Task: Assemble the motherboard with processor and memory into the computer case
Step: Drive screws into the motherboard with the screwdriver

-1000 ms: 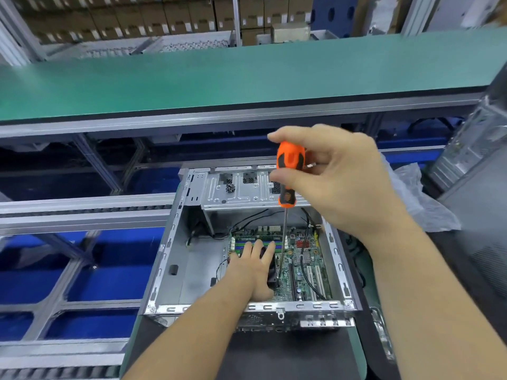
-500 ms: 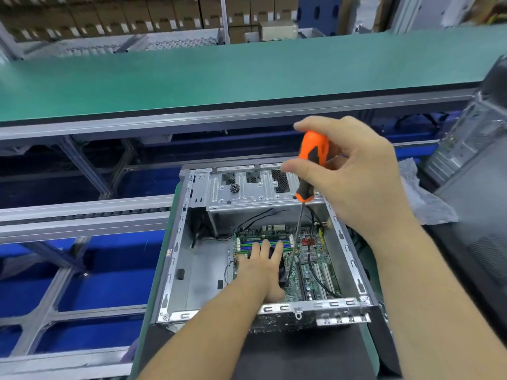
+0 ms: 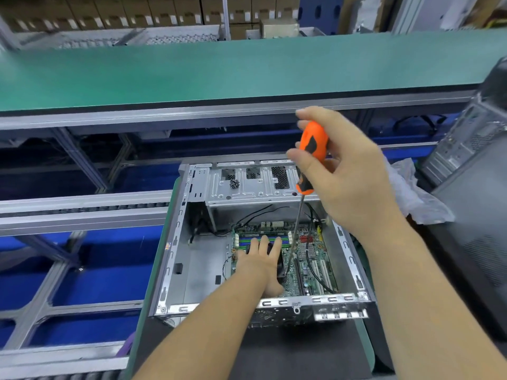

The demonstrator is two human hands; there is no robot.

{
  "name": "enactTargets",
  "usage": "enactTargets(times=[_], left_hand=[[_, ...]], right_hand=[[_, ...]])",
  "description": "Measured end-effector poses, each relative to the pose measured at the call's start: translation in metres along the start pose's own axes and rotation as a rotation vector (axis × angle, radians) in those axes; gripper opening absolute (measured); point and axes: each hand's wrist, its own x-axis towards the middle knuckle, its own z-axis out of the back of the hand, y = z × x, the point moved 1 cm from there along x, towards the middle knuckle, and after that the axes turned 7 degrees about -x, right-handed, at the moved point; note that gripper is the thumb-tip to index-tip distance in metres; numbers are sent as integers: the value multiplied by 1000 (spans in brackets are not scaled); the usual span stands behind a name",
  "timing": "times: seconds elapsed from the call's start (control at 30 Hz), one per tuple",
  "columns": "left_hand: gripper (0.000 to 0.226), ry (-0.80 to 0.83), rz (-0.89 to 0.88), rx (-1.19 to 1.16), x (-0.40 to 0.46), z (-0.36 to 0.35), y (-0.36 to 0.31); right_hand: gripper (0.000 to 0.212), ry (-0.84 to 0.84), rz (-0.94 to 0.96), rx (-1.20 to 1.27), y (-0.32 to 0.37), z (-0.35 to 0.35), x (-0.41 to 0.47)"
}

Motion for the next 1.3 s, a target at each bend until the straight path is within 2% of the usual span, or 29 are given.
enactTargets(times=[0.1,0.2,0.27,0.33,0.4,0.47,0.53,0.6,0.67,0.77,0.83,0.9,1.1,1.17,1.3], left_hand=[[116,-7,2,6,0,0,0],[116,-5,0,12,0,0,0],[116,-6,-1,11,-1,0,-1],[116,-1,1,9,-1,2,0],[116,5,0,5,0,1,-1],[116,6,0,10,-1,2,0],[115,13,2,17,0,2,0],[116,19,8,33,0,2,-1],[116,17,20,43,1,1,-2],[117,13,35,54,2,1,-5],[118,11,48,73,1,0,-7],[119,22,60,88,2,1,-8],[115,77,11,22,5,4,0],[115,89,-52,-89,7,8,10],[105,31,-147,-362,5,9,24]], right_hand=[[45,153,2,225,5,3,-2],[42,131,15,327,9,7,1],[31,28,27,230,9,6,3],[23,-73,70,0,7,2,5],[27,-95,80,-96,5,0,6],[32,17,63,17,4,0,5],[40,205,24,278,6,5,4],[43,291,31,421,8,9,2],[38,195,48,351,7,9,0],[24,-30,70,62,3,7,0],[25,-72,109,-74,1,7,1],[29,-3,127,-55,0,9,-1],[42,369,28,439,5,26,-2],[43,410,20,496,6,31,-1],[42,358,-21,509,5,30,2]])
